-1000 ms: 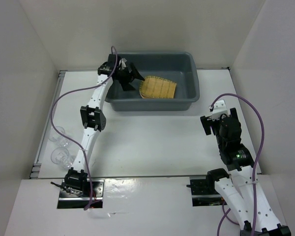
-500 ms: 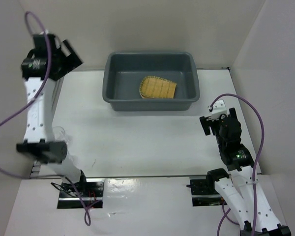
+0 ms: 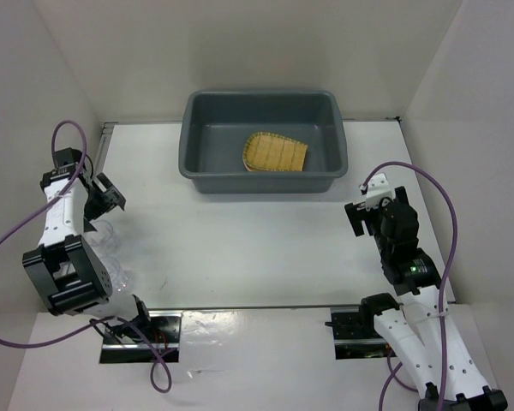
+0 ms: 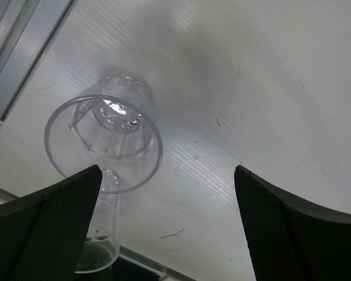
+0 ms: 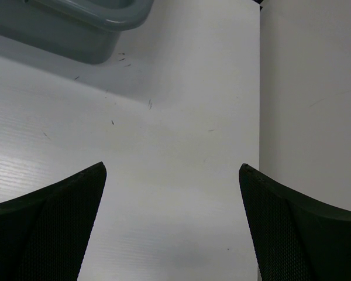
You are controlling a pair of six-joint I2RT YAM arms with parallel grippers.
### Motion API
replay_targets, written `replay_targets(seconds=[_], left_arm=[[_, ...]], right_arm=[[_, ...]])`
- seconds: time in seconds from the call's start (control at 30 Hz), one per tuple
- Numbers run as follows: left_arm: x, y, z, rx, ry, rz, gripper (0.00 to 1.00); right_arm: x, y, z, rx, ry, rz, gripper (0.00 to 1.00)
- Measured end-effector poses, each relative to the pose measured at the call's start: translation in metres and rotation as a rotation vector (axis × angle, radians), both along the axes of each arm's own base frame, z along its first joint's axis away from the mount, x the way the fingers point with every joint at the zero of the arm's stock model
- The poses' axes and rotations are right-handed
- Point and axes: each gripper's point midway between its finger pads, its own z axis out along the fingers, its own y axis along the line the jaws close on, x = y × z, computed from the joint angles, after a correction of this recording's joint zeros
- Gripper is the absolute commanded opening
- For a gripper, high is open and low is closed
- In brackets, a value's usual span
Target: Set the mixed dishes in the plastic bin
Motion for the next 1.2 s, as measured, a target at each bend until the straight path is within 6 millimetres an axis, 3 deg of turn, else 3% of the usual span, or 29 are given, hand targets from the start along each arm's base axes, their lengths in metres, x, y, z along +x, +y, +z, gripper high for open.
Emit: replay_targets(seconds=[0.17, 0.33, 0.4, 0.43, 0.53, 0.57, 0.77, 0.83, 0.9, 0.97, 1.03, 1.13, 1.2], left_arm=[[-0.002, 0.01, -0.018, 0.003, 0.021, 0.003, 1.0], [-0.001, 0.01, -0.048, -0.026, 0.077, -0.005, 1.0], [-0.003, 0.008, -0.057, -0.039, 0.098, -0.006, 0.93], [-0.004, 0.007, -0.06, -0.044, 0.104, -0.007, 0.87], [-0.001, 0.006, -0.066, -0.054, 0.099, -0.017, 0.09], [0.0, 0.007, -0.068, -0.051, 0.101, -0.026, 0.0], [0.015, 0.016, -0.058, -0.043, 0.096, -0.012, 0.0], [0.032, 0.022, -0.037, -0.037, 0.054, 0.011, 0.0], [0.063, 0.03, 0.006, -0.022, -0.08, 0.038, 0.0], [0.101, 0.034, 0.068, -0.008, -0.291, 0.039, 0.0], [0.136, 0.027, 0.144, -0.012, -0.553, 0.006, 0.0], [0.161, -0.018, 0.238, -0.048, -0.891, -0.133, 0.0], [0.168, -0.069, 0.27, -0.092, -0.992, -0.269, 0.0]], right_arm=[[0.0, 0.0, 0.0, 0.0, 0.0, 0.0, 0.98], [0.0, 0.0, 0.0, 0.0, 0.0, -0.001, 0.98], [0.0, 0.0, 0.0, 0.0, 0.0, -0.001, 0.98], [0.0, 0.0, 0.0, 0.0, 0.0, -0.001, 0.98], [0.0, 0.0, 0.0, 0.0, 0.0, -0.001, 0.98], [0.0, 0.0, 0.0, 0.0, 0.0, -0.001, 0.98], [0.001, 0.0, -0.002, -0.002, 0.008, -0.001, 0.98], [0.001, 0.0, -0.003, -0.003, 0.013, -0.001, 0.98], [0.002, 0.0, -0.004, -0.004, 0.018, 0.0, 0.98], [0.002, 0.0, -0.005, -0.004, 0.021, 0.0, 0.98], [0.002, 0.0, -0.005, -0.005, 0.023, 0.0, 0.98], [0.003, 0.0, -0.006, -0.006, 0.027, 0.0, 0.98], [0.003, 0.0, -0.006, -0.006, 0.027, 0.0, 0.98]])
